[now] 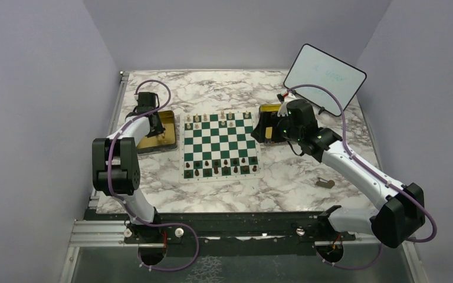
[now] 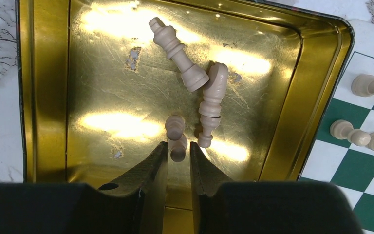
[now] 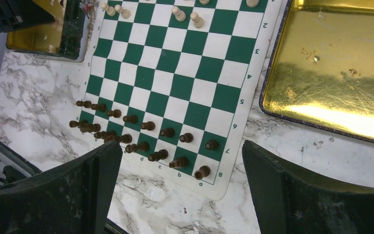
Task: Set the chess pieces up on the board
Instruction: Pick up the chess piece from the storage box.
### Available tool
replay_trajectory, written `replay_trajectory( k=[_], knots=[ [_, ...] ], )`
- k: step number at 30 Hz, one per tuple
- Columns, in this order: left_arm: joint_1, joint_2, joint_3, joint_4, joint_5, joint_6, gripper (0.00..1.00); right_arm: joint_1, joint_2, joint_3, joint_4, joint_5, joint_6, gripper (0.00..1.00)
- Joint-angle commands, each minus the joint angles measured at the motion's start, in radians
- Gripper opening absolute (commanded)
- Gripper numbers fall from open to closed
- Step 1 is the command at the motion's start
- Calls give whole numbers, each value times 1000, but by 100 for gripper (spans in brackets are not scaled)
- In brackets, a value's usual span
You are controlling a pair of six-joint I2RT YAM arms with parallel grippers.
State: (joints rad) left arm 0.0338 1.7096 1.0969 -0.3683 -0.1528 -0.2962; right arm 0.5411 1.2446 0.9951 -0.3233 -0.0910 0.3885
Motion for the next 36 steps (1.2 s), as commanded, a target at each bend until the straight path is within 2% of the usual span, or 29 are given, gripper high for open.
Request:
replay_trajectory(
  k=[1, 11, 26, 36],
  knots=[
    [8, 19, -8, -3, 21, -8, 24, -6, -20, -11, 26, -9, 6, 100],
    [8, 16, 11, -23, 28, -1, 16, -6, -16, -12, 23, -5, 2, 100],
    [8, -73, 77, -105, 11, 30, 15, -6, -13, -13, 27, -9, 6, 100],
    [-1, -104, 139, -118, 80, 23, 15, -7, -8, -13, 30, -16, 13, 100]
  ],
)
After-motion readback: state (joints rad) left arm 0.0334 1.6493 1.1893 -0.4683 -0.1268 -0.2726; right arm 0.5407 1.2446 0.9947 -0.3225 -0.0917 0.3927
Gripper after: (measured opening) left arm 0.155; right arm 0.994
